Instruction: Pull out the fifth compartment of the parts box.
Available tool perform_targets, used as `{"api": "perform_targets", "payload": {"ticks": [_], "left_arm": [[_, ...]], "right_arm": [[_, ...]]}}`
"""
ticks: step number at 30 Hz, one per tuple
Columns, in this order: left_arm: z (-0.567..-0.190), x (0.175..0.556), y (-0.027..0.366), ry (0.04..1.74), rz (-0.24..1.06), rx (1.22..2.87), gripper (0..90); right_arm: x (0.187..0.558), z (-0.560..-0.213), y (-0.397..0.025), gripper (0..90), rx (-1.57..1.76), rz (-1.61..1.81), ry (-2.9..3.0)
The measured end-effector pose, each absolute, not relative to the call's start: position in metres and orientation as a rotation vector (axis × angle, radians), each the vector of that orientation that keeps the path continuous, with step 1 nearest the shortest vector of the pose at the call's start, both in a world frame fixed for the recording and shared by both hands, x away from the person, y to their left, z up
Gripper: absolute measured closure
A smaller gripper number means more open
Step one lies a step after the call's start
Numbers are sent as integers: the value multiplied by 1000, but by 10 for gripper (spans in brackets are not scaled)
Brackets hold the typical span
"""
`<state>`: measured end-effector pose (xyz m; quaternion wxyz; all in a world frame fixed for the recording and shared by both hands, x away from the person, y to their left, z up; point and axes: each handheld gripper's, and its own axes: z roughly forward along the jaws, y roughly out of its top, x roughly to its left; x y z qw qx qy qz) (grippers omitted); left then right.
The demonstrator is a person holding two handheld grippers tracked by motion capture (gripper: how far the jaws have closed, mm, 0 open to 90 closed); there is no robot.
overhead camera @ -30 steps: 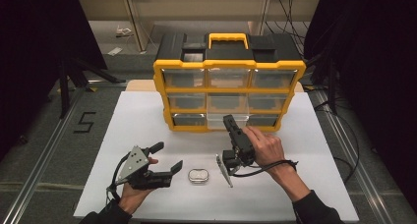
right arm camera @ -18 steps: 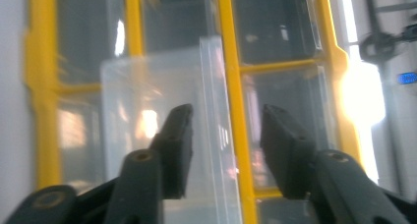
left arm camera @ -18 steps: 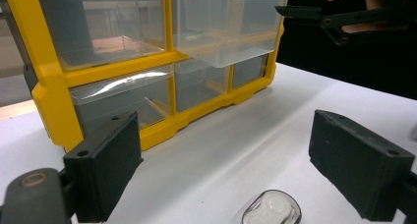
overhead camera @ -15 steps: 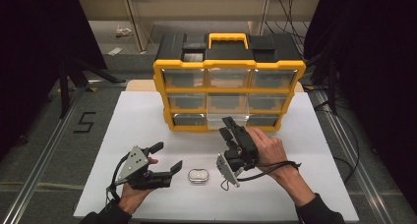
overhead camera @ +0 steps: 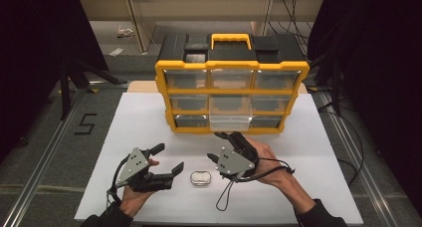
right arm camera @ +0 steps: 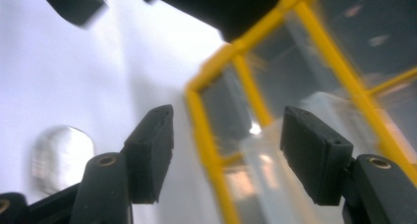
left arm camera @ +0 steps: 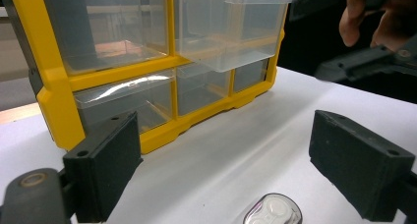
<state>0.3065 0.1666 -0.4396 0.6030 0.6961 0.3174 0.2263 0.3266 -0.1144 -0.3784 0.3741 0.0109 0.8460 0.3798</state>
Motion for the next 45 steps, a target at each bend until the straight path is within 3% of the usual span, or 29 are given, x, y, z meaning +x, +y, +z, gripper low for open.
{"api": "perform_targets", "payload": {"ticks": [14, 45], "left_arm": [[-439, 307, 168, 741, 525, 1598, 117], [-438, 306, 168, 731, 526, 1583, 114]], "right_arm": [[336, -389, -110, 322, 165, 1224, 2441], [349, -424, -96, 264, 264, 1241, 2653]]}}
